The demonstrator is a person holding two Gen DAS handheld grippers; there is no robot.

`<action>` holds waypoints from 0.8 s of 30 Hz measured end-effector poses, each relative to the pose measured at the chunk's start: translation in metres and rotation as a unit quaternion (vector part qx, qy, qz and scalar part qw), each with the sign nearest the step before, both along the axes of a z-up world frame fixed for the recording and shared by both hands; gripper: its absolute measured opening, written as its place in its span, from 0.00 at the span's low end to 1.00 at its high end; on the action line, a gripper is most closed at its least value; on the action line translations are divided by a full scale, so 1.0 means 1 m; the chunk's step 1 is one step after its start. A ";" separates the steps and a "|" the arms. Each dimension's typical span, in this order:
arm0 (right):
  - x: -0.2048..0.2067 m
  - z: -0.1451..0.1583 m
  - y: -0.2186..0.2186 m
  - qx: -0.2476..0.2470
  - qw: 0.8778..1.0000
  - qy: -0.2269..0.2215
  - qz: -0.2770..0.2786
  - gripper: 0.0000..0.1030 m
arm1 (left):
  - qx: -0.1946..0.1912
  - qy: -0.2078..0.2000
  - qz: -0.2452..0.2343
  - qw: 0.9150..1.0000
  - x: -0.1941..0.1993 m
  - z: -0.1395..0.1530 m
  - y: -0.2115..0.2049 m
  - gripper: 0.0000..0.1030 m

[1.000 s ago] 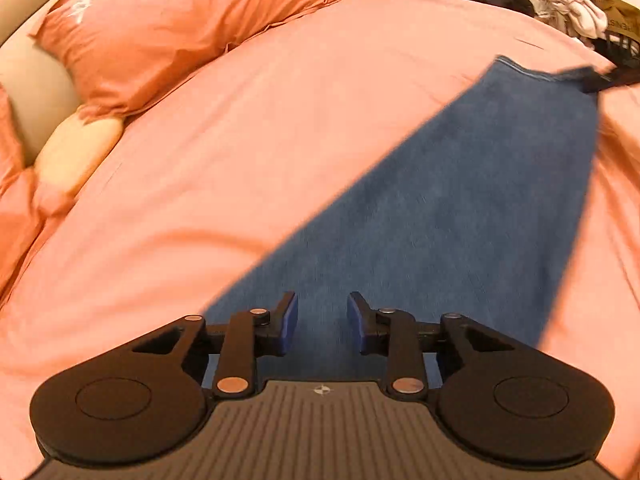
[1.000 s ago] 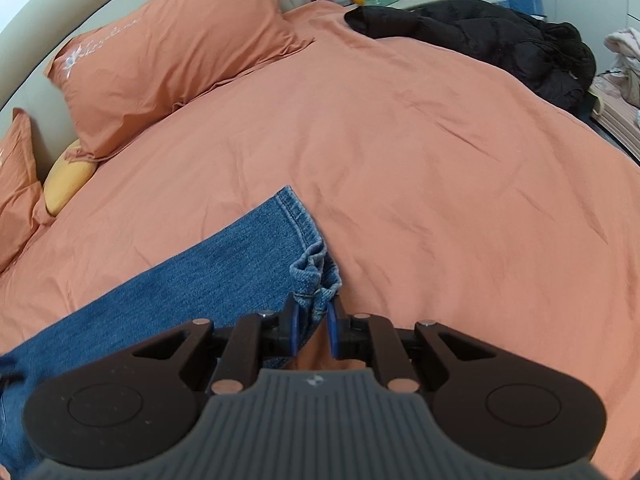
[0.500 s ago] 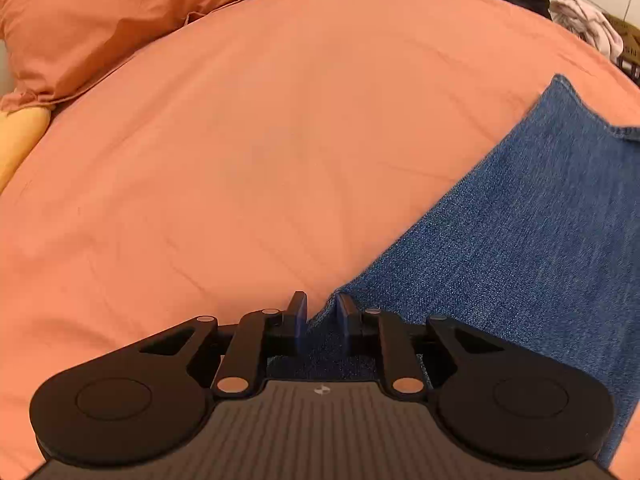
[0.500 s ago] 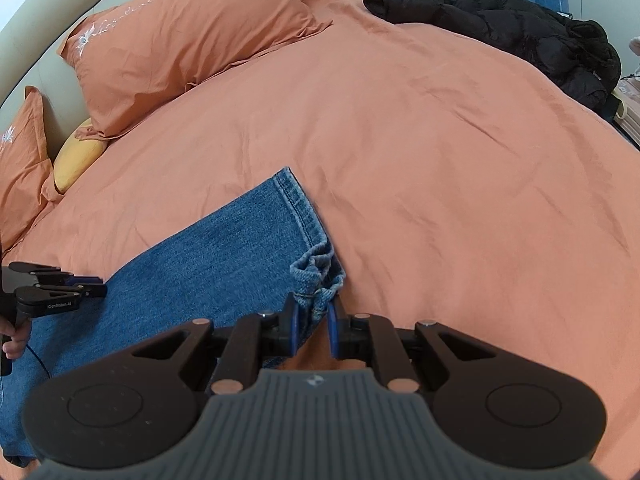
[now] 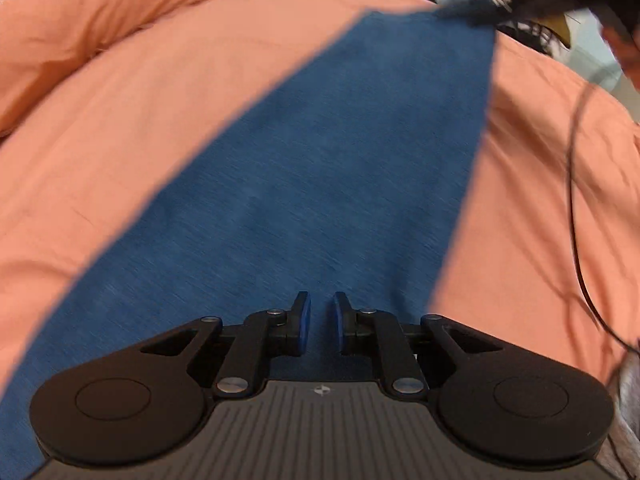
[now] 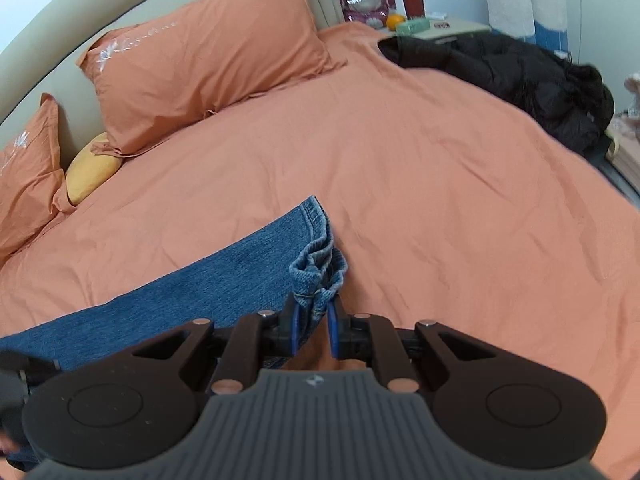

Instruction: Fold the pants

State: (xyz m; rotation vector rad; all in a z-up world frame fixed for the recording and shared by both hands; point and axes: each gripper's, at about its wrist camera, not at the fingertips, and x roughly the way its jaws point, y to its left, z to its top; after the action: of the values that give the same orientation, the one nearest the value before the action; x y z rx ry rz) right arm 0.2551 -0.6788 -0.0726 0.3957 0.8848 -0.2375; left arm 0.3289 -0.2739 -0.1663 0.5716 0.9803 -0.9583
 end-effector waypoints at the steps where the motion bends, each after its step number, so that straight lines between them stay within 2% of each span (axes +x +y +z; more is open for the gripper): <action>1: -0.001 0.005 0.003 -0.004 1.000 -0.002 0.002 0.08 | 0.000 0.000 0.002 1.000 -0.009 -0.002 0.002 0.10; 2: -0.002 0.010 0.006 -0.006 1.000 -0.006 0.004 0.08 | 0.001 0.001 0.009 1.000 -0.016 -0.004 0.003 0.05; 3: -0.002 0.016 0.011 -0.008 1.000 -0.009 0.009 0.08 | 0.001 0.003 0.018 1.000 -0.019 -0.006 0.004 0.03; 5: -0.002 0.030 0.024 -0.018 0.999 -0.018 0.021 0.08 | -0.008 0.007 0.039 0.999 -0.025 -0.005 0.009 0.03; 7: -0.001 0.049 0.038 -0.027 0.998 -0.031 0.037 0.08 | -0.022 0.026 0.049 0.998 -0.030 0.000 0.015 0.04; 11: 0.003 0.095 0.081 -0.046 0.994 -0.059 0.084 0.09 | -0.045 0.019 0.048 0.998 -0.052 0.027 0.040 0.05; 14: 0.009 0.123 0.122 -0.055 0.989 -0.072 0.118 0.09 | -0.062 0.024 0.076 0.995 -0.057 0.046 0.072 0.06; 16: 0.015 0.135 0.149 -0.044 0.986 -0.080 0.136 0.09 | -0.072 0.023 0.100 0.992 -0.055 0.059 0.100 0.07; 20: 0.031 0.147 0.209 0.012 0.982 -0.095 0.164 0.09 | -0.089 0.013 0.161 0.983 -0.045 0.078 0.158 0.07; 24: 0.046 0.133 0.280 0.054 0.975 -0.093 0.193 0.09 | -0.094 0.002 0.222 0.970 -0.034 0.087 0.210 0.07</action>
State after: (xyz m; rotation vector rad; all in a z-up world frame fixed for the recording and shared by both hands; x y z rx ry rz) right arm 0.3009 -0.3985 0.0602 0.3333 0.7742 0.2040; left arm 0.2950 -0.0639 -0.0797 0.1770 0.9555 -0.6392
